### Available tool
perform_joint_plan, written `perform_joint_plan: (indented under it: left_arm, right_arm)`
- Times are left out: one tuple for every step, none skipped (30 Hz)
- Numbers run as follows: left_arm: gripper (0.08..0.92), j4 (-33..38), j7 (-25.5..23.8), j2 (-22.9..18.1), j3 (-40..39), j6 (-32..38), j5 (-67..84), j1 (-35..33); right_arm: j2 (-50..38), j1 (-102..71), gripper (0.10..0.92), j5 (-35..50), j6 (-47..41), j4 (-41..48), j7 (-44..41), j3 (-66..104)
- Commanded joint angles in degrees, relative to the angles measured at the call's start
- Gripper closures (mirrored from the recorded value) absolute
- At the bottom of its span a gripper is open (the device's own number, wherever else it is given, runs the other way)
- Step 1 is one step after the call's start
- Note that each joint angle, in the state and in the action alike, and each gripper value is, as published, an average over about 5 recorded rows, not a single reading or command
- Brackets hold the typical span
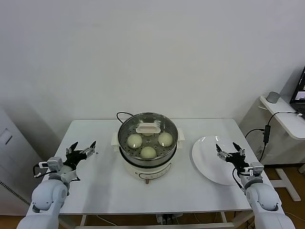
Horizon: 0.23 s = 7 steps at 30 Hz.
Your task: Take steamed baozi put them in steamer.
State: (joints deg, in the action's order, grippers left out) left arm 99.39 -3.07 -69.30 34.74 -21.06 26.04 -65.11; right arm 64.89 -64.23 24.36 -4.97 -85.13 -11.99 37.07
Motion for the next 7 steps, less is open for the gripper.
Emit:
perform_joint_plan:
  left_arm:
    - [0.177, 0.1, -0.05, -0.06, -0.07, -0.03, -0.08, -0.04]
    - [0.177, 0.15, -0.05, -0.05, -0.07, -0.04, -0.08, -0.05]
    - [0.177, 0.16, -0.05, -0.03, -0.07, -0.05, -0.09, -0.03]
    - [0.177, 0.16, -0.05, -0.02, -0.07, -0.08, -0.09, -0.01]
    - [0.177, 0.14, -0.05, 0.0, -0.06, -0.1, -0.1, 0.02]
    - [0.177, 0.13, -0.06, 0.01, -0.05, -0.11, -0.1, 0.04]
    - [0.177, 0.11, -0.06, 0.03, -0.05, -0.13, -0.1, 0.07]
  right_arm:
    - [0.26, 0.13, 0.203, -0.26, -0.12, 0.26, 0.21, -0.07]
    - [0.31, 0.13, 0.203, -0.3, -0.1, 0.27, 0.22, -0.08]
    - [0.32, 0.11, 0.203, -0.34, -0.1, 0.27, 0.22, -0.1]
    - [0.33, 0.1, 0.203, -0.42, -0.09, 0.25, 0.21, -0.12]
    - [0.33, 0.1, 0.203, -0.49, -0.08, 0.23, 0.2, -0.13]
    - [0.33, 0.09, 0.203, -0.51, -0.08, 0.22, 0.19, -0.14]
    - [0.32, 0.09, 0.203, -0.56, -0.07, 0.21, 0.17, -0.15]
